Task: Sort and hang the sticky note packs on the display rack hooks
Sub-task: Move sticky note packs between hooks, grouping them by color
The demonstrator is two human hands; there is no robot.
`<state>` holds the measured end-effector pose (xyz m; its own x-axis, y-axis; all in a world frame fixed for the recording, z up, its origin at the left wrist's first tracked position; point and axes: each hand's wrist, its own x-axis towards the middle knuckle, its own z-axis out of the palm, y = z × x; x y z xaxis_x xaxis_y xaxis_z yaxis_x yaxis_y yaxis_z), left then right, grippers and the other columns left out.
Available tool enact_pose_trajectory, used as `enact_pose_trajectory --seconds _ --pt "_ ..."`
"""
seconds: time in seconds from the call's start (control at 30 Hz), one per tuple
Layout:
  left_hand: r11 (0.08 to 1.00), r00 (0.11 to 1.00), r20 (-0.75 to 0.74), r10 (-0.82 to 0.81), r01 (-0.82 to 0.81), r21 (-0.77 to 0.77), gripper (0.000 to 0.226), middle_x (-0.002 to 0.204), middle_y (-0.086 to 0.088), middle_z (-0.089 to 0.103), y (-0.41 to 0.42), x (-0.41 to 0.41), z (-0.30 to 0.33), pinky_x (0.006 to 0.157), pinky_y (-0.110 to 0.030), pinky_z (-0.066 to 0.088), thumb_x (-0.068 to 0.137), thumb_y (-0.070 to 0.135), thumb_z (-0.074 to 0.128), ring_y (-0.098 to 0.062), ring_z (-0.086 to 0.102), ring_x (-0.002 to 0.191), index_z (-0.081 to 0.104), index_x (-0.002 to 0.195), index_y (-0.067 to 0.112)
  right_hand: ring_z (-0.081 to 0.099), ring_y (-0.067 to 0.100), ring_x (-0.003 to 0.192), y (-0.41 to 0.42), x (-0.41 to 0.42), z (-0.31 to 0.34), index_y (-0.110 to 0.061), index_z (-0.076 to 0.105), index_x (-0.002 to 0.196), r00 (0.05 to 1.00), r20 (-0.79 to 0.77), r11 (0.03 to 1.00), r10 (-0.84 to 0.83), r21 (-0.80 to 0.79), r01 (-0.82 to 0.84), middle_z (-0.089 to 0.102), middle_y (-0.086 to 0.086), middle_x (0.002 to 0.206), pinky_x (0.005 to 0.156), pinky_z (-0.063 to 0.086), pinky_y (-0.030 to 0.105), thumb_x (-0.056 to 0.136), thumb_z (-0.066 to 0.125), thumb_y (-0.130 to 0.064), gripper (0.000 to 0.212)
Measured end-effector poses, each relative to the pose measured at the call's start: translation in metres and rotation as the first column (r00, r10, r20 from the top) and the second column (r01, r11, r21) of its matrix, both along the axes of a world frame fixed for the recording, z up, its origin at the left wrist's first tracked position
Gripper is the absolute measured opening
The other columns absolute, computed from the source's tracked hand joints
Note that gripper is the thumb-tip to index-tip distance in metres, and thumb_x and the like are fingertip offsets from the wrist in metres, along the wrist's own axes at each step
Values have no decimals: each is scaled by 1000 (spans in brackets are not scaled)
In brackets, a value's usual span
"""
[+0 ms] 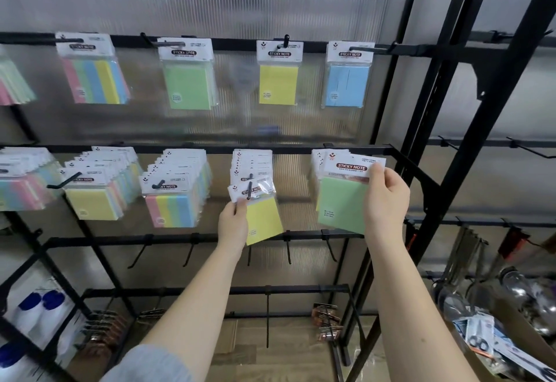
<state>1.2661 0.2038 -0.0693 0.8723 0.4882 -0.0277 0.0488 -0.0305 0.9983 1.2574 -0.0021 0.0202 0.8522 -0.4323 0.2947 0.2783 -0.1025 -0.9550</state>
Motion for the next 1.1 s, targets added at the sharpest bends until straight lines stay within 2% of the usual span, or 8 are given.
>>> enact_pose_trajectory --seconds 0.17,0.3,0.43,0.57,0.67,0.77,0.87,1.1 --pt "980 995 78 58 -71 184 37 65 2 36 4 -18 10 57 -29 25 102 26 34 -17 34 64 39 67 15 39 8 55 2 1 -1 -16 42 59 1000 10 1000 -9 5 9 47 -6 60 54 30 26 99 42 -24 41" --pt "958 998 63 -22 2 288 35 75 -7 46 20 -24 21 61 -31 29 100 26 36 -18 41 70 50 81 0 40 7 53 7 3 0 -13 44 62 1000 15 1000 -4 1 4 48 -6 60 51 30 22 100 41 -24 40" --pt "907 979 -113 -172 202 369 21 87 -6 49 42 -27 43 61 -28 30 98 25 38 -17 44 78 53 90 12 42 8 55 8 2 -2 -10 47 66 1000 5 1000 -4 3 4 51 -5 62 53 31 25 100 41 -24 37" --pt "846 949 -199 -246 310 434 32 94 -16 60 53 -34 66 65 -29 36 99 30 41 -17 53 76 61 97 5 46 9 58 8 3 -3 -15 48 63 1000 0 1000 -14 0 14 55 -5 65 53 33 25 99 41 -25 39" --pt "819 949 -150 -277 315 479 39 87 -10 63 47 -40 82 63 -28 37 99 35 41 -17 54 73 62 99 3 46 9 58 8 3 -3 -14 49 64 1000 -7 1000 -14 -7 14 55 -5 66 54 34 26 100 40 -26 39" --pt "807 953 -80 -294 292 513 30 75 5 61 38 -40 95 57 -25 37 99 37 41 -11 55 66 59 81 19 46 8 57 6 3 -2 -15 49 64 1000 -1 999 -25 -21 25 55 -5 66 53 34 24 100 40 -26 39" --pt "813 949 14 -316 263 519 23 80 10 65 27 -37 110 58 -24 42 99 36 43 -9 59 70 61 87 26 44 3 53 1 4 -1 -6 52 69 999 -2 999 -42 -18 42 52 -6 64 49 34 18 100 41 -25 39" --pt "812 917 251 -310 118 572 35 69 -9 58 6 -14 153 55 -21 34 98 33 46 -4 47 57 59 80 6 43 12 63 -6 6 0 9 53 81 999 6 999 -51 3 51 51 -1 66 59 32 29 100 41 -27 42"
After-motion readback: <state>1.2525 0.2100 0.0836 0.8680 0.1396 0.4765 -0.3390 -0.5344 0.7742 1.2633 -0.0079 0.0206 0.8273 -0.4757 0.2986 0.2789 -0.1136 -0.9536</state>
